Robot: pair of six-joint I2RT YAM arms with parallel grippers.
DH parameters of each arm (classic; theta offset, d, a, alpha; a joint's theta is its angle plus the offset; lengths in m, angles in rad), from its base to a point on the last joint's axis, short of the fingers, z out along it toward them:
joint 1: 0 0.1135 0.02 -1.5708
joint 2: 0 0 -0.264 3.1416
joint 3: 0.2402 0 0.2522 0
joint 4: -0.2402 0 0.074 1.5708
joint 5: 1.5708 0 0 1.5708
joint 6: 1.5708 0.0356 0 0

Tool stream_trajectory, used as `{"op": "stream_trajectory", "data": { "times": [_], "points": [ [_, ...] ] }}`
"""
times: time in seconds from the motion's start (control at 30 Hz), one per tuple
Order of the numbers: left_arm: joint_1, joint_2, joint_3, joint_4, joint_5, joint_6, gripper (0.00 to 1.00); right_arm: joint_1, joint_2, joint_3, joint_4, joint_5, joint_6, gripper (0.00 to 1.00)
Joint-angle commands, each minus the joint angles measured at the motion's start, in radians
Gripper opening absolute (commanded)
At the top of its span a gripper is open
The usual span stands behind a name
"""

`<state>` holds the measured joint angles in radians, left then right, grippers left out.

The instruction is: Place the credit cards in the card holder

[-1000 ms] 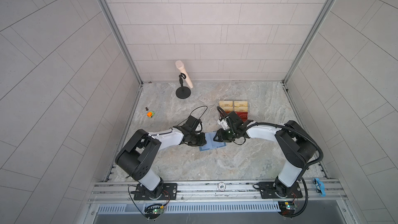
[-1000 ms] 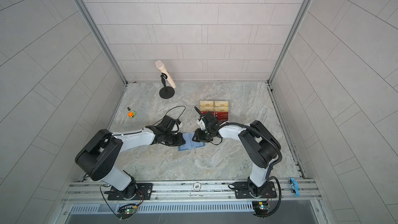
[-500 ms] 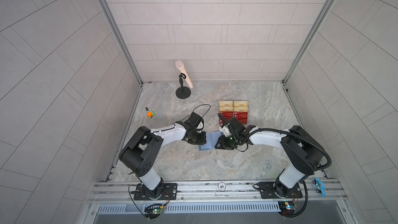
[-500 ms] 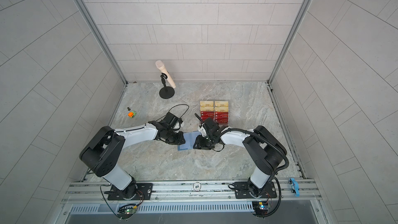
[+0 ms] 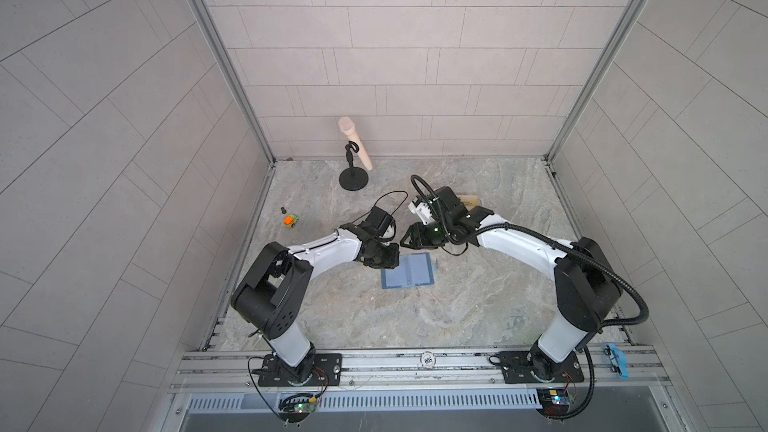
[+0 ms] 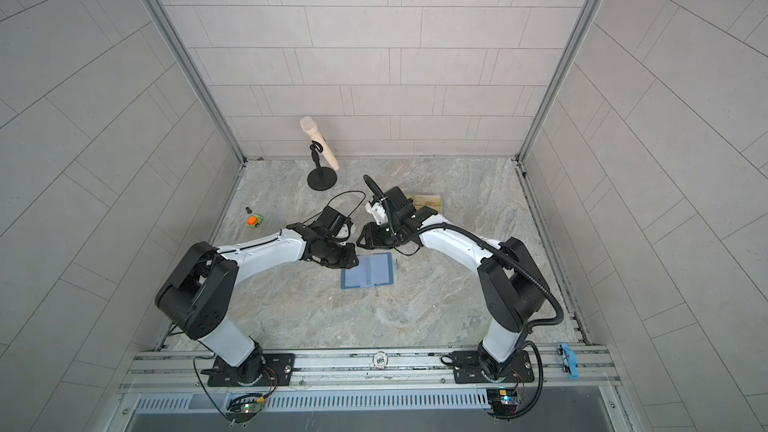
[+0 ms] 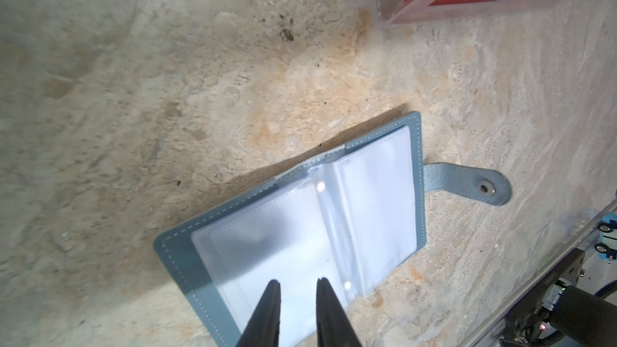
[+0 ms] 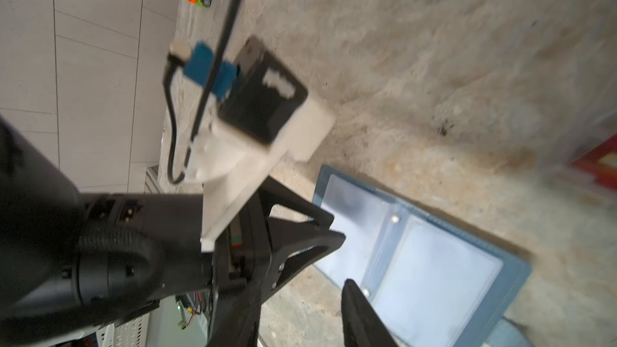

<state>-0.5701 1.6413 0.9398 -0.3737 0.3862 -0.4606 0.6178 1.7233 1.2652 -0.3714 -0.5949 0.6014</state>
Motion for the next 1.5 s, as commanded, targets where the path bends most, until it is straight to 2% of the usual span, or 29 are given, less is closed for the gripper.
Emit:
{"op": "stream_trajectory", "data": {
  "times": [0.0, 0.13, 0.4, 0.7, 0.87, 1.27, 1.47],
  "points": [
    [-0.006, -0.081, -0.064, 0.022, -0.036, -0.047, 0.25, -0.012, 0.11, 0.068, -0.126, 0.071, -0.123, 0.41],
    [-0.004, -0.188, -0.138, 0.063, -0.05, -0.088, 0.26, -0.013, 0.226, 0.164, -0.182, 0.078, -0.176, 0.34],
    [-0.004, -0.299, -0.169, 0.026, -0.091, -0.098, 0.27, -0.011, 0.303, 0.205, -0.239, 0.176, -0.237, 0.32],
    [-0.004, -0.293, -0.178, 0.053, -0.088, -0.104, 0.27, -0.012, 0.328, 0.192, -0.243, 0.193, -0.253, 0.32],
    [-0.004, -0.273, -0.166, 0.048, -0.077, -0.099, 0.27, -0.011, 0.297, 0.151, -0.227, 0.211, -0.245, 0.36],
    [-0.004, -0.284, -0.168, 0.029, -0.083, -0.085, 0.27, -0.004, 0.229, 0.046, -0.185, 0.199, -0.22, 0.36],
    [-0.004, -0.278, -0.149, 0.028, -0.089, -0.098, 0.27, -0.008, 0.214, 0.17, -0.274, 0.225, -0.311, 0.39]
  ]
}}
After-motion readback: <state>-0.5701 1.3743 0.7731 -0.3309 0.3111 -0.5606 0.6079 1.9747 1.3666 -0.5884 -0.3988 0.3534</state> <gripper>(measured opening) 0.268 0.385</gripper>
